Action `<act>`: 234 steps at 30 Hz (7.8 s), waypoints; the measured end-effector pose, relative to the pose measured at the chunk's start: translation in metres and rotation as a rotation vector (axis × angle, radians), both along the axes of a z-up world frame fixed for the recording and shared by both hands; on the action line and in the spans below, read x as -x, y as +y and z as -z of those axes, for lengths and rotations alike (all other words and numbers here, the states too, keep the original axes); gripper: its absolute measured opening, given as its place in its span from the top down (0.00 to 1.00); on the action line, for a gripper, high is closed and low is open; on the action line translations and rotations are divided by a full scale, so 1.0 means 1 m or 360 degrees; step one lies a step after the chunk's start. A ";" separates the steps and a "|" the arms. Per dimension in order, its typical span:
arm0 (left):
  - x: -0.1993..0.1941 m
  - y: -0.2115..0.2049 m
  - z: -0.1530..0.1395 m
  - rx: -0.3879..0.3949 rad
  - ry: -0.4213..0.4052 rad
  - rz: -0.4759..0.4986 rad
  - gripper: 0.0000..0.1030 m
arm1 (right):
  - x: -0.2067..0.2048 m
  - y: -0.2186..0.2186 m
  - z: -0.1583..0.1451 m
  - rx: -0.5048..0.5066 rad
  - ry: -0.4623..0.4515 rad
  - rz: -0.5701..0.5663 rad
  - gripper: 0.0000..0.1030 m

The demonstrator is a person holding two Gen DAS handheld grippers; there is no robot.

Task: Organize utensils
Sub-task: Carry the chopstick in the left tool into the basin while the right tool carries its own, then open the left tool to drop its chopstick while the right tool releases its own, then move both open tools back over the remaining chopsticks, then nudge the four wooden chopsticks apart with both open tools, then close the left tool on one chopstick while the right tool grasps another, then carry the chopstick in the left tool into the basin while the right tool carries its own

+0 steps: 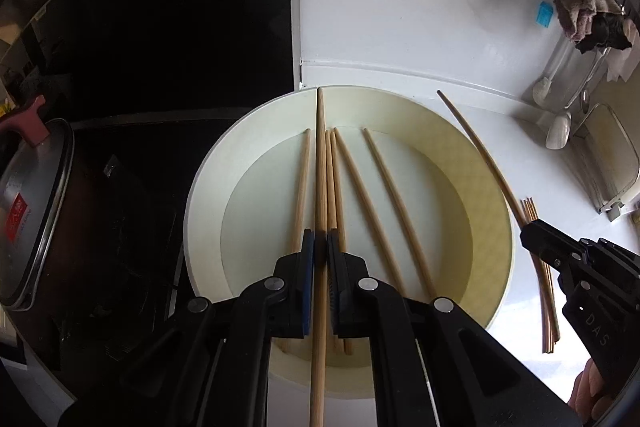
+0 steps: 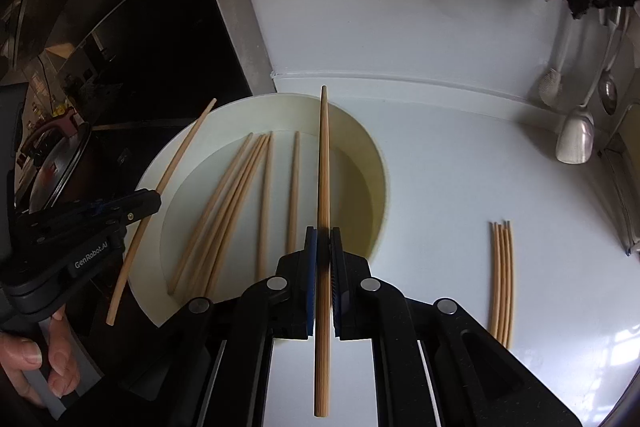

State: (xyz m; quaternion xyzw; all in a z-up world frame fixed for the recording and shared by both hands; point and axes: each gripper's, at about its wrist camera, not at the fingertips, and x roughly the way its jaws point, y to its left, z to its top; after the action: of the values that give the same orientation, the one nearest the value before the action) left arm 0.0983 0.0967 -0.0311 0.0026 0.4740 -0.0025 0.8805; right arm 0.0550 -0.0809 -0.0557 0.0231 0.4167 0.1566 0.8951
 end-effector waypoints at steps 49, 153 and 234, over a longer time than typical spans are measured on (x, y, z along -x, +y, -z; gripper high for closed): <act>-0.020 0.027 0.029 -0.0009 0.0108 -0.0018 0.29 | -0.034 0.041 0.047 0.0092 0.0268 0.0000 0.70; 0.080 -0.242 0.109 0.0048 0.0017 0.0212 0.08 | 0.059 -0.261 0.125 0.0164 -0.0021 0.0318 0.38; 0.058 -0.268 0.111 0.0090 0.0051 0.0378 0.93 | 0.043 -0.275 0.130 0.0059 -0.0068 0.0299 0.94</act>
State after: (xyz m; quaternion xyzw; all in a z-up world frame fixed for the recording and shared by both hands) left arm 0.0399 -0.1716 -0.1417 0.0341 0.4841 -0.1202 0.8661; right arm 0.0123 -0.3559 -0.1855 0.0422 0.3963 0.0648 0.9149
